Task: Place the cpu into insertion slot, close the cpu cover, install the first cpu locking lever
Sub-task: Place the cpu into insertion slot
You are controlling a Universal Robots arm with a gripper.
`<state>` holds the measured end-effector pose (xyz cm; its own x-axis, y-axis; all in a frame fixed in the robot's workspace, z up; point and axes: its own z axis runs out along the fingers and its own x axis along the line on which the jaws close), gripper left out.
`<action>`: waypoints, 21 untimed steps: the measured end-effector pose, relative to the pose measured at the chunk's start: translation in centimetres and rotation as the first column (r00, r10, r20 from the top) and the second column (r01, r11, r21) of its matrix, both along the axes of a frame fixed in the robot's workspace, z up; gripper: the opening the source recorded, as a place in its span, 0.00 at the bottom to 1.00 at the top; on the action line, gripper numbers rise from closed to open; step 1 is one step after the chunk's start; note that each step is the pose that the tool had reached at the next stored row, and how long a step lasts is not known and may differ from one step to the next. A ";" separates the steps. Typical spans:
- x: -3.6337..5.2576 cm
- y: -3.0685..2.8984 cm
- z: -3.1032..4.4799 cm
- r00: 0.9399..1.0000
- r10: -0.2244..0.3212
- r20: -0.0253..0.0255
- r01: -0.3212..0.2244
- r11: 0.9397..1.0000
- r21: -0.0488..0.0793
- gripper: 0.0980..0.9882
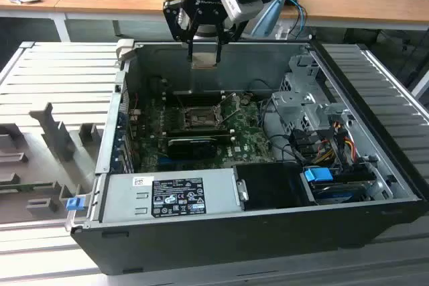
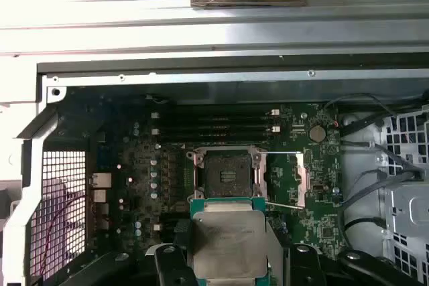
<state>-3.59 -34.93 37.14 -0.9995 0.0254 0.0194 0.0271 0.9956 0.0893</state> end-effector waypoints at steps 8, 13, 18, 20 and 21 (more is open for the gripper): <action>0.00 0.00 -0.04 0.996 -0.092 0.000 0.092 0.996 0.000 0.48; 0.00 0.00 -0.05 0.994 -0.109 0.000 0.109 0.994 0.000 0.48; 0.00 0.00 -0.06 0.991 -0.136 0.000 0.136 0.991 0.000 0.48; 0.00 0.00 -0.06 0.989 -0.151 0.000 0.151 0.989 0.000 0.48; 0.00 0.00 -0.06 0.987 -0.159 0.000 0.159 0.987 0.000 0.48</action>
